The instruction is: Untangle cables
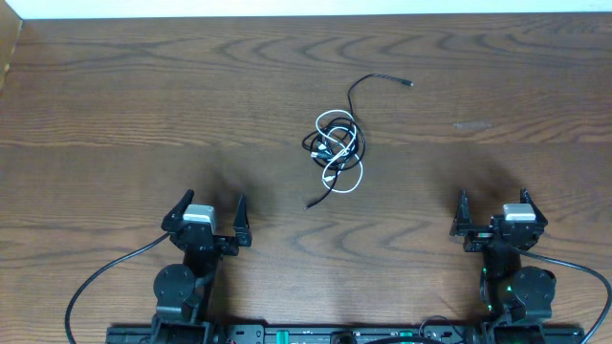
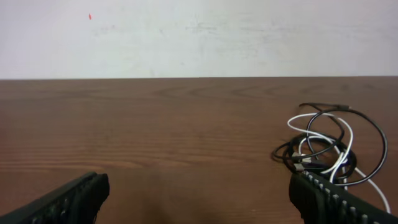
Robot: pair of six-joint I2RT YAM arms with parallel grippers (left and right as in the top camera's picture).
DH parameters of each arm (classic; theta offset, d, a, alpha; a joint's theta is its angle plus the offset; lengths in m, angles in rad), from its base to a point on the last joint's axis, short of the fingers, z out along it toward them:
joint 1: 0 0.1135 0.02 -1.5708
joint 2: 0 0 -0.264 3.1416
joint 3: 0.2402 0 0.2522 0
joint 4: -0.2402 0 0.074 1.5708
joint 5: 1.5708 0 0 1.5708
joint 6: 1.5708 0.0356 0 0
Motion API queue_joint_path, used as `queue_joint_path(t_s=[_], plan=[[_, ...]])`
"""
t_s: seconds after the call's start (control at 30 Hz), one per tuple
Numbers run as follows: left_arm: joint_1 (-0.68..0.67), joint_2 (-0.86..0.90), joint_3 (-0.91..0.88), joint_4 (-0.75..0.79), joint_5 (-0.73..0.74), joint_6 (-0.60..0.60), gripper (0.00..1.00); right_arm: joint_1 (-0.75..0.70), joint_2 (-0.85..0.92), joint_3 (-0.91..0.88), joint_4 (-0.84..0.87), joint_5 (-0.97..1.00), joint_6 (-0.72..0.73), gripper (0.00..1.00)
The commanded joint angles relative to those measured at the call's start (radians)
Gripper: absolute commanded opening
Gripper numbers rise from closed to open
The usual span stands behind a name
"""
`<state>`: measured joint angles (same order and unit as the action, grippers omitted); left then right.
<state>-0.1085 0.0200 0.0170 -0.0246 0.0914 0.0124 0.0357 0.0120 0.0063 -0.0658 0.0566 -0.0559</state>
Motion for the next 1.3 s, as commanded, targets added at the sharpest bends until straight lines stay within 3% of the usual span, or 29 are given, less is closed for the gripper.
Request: queue_joint_path(t_s=[0.0,0.3,0.47,0.8,0.93,1.1,1.27], plan=[[-0.004,0.004,0.018,-0.076,0.021,-0.100,0.98,-0.002,-0.005,-0.001,0.005,-0.006,-0.001,0.99],[-0.004,0.020,0.057,-0.198,0.017,-0.171,0.98,-0.002,0.012,0.000,-0.005,-0.003,0.035,0.99],[-0.004,0.134,0.118,-0.229,-0.024,-0.201,0.98,-0.002,0.066,0.005,-0.006,-0.002,0.068,0.99],[-0.004,0.478,0.336,-0.248,-0.011,-0.202,0.98,-0.002,0.410,0.196,-0.034,-0.006,0.071,0.99],[-0.004,0.551,0.476,-0.457,0.013,-0.209,0.98,-0.002,0.652,0.409,-0.235,-0.007,0.087,0.99],[-0.004,0.562,0.571,-0.630,0.014,-0.334,0.98,-0.002,0.845,0.583,-0.463,-0.034,0.089,0.99],[-0.004,0.577,0.670,-0.795,0.036,-0.348,0.98,-0.002,0.985,0.710,-0.661,-0.037,0.089,0.99]])
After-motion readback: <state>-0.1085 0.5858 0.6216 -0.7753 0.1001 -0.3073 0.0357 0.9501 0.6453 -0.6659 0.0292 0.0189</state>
